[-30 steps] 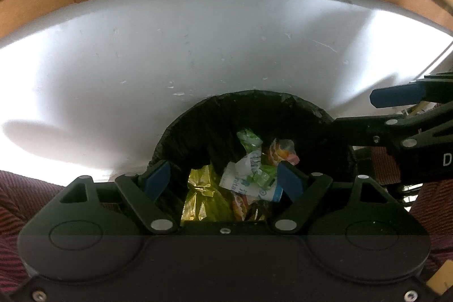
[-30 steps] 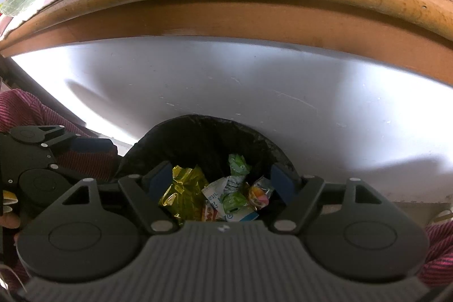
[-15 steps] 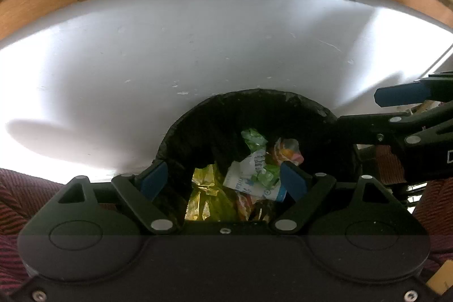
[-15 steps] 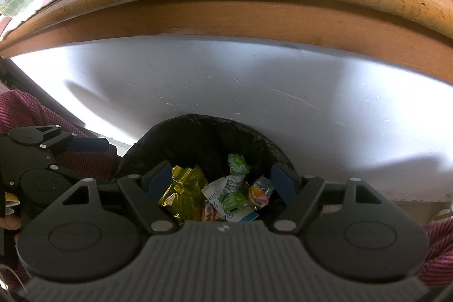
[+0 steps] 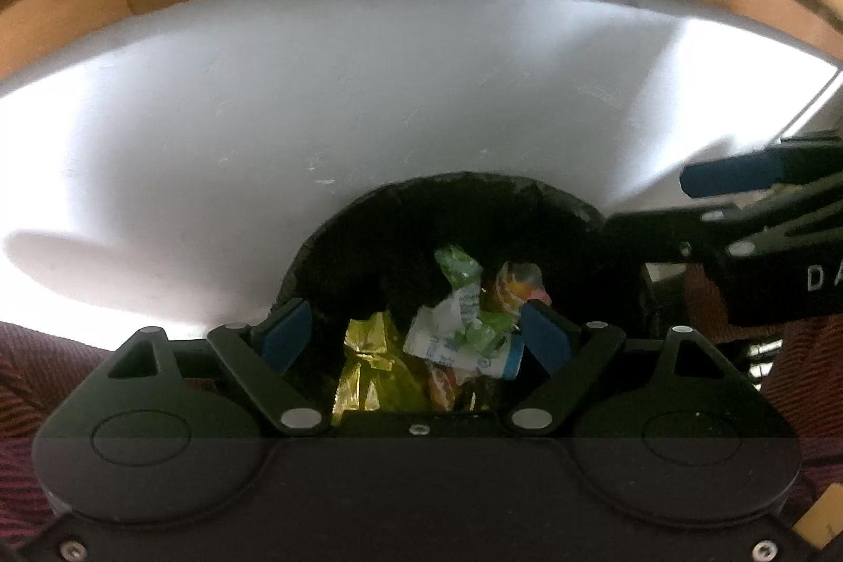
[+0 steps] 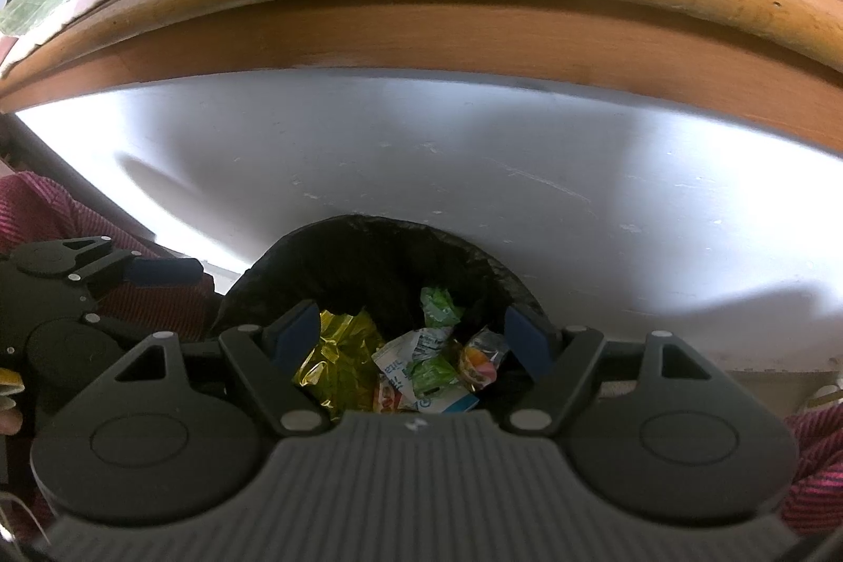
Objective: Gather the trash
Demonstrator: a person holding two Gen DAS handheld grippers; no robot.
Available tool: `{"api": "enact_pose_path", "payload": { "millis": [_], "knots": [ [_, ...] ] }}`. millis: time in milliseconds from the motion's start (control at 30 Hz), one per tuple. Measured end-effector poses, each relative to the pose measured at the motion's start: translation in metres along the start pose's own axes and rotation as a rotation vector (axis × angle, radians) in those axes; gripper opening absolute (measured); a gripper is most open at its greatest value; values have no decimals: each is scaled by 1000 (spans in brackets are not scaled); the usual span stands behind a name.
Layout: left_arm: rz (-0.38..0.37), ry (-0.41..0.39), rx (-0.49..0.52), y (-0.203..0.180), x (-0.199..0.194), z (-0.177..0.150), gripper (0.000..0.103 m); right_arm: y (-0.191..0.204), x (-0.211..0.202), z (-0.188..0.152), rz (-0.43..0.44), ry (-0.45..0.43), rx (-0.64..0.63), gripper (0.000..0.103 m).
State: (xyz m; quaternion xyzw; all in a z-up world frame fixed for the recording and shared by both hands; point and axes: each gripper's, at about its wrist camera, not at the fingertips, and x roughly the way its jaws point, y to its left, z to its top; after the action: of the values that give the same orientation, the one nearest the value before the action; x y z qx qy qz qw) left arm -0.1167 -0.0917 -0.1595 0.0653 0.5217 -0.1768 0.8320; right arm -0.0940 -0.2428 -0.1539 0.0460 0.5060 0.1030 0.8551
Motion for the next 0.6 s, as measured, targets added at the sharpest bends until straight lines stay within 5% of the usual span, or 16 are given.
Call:
{"api": "enact_pose_path", "payload": {
  "millis": [600],
  "knots": [
    [2, 26, -52, 5, 3, 1, 86, -2, 0, 0, 0, 0, 2, 85]
  ]
}}
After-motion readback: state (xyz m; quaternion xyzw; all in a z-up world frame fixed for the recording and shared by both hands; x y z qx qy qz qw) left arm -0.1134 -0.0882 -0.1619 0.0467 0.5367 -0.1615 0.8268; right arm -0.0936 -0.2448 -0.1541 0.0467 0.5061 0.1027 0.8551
